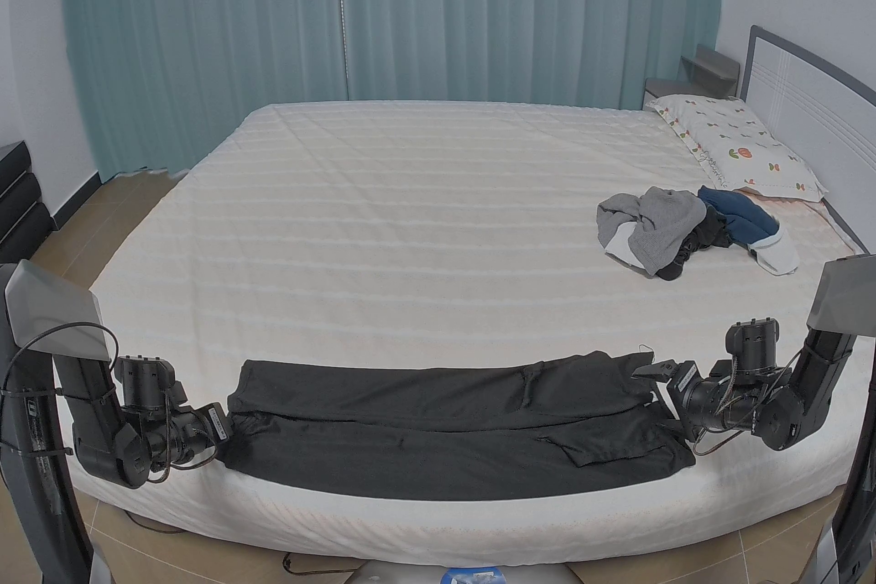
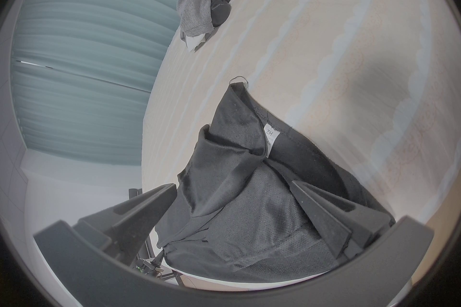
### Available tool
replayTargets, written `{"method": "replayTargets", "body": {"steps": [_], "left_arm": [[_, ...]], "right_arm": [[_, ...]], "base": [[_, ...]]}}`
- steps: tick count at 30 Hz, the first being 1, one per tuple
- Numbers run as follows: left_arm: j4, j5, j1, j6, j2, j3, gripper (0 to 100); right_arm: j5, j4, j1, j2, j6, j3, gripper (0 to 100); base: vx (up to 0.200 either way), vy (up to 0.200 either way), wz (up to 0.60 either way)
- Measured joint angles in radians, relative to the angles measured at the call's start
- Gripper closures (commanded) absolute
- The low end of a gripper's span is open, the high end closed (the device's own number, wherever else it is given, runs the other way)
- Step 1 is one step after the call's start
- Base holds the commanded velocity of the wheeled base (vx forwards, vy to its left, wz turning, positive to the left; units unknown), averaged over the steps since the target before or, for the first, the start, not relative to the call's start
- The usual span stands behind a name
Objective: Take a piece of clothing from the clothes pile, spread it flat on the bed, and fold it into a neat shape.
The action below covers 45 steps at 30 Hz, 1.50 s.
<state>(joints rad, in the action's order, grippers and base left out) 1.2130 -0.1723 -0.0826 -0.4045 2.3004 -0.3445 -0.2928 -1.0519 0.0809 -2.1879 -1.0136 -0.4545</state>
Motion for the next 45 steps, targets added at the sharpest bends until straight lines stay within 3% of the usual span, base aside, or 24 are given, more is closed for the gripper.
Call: {"method": "replayTargets", "body": {"steps": [9, 10, 23, 28, 37, 45], "left_arm": [[0.000, 0.001, 0.001, 0.001, 0.000, 0.000, 100], [0.000, 0.001, 0.001, 0.001, 0.000, 0.000, 0], [0.000, -0.011, -0.009, -0.013, -0.015, -0.009, 0], [-0.001, -0.019, -0.021, -0.081, -0.025, -0.028, 0], [-0.001, -0.099, -0.027, -0.166, -0.035, -0.057, 0], [0.000, -0.135, -0.027, -0.209, -0.029, -0.066, 0]], "right_arm": [[0.000, 0.000, 0.000, 0.000, 0.003, 0.000, 0], [0.000, 0.000, 0.000, 0.000, 0.003, 0.000, 0], [0.000, 0.000, -0.001, 0.001, -0.007, 0.000, 0], [0.005, 0.000, 0.003, 0.009, 0.001, 0.011, 0], [0.012, 0.020, 0.063, 0.130, 0.006, 0.074, 0], [0.024, 0.143, 0.156, 0.171, 0.004, 0.037, 0]], "base": [[0.000, 0.000, 0.00], [0.000, 0.000, 0.00], [0.000, 0.000, 0.00], [0.000, 0.000, 0.00], [0.000, 0.000, 0.00], [0.000, 0.000, 0.00]]}}
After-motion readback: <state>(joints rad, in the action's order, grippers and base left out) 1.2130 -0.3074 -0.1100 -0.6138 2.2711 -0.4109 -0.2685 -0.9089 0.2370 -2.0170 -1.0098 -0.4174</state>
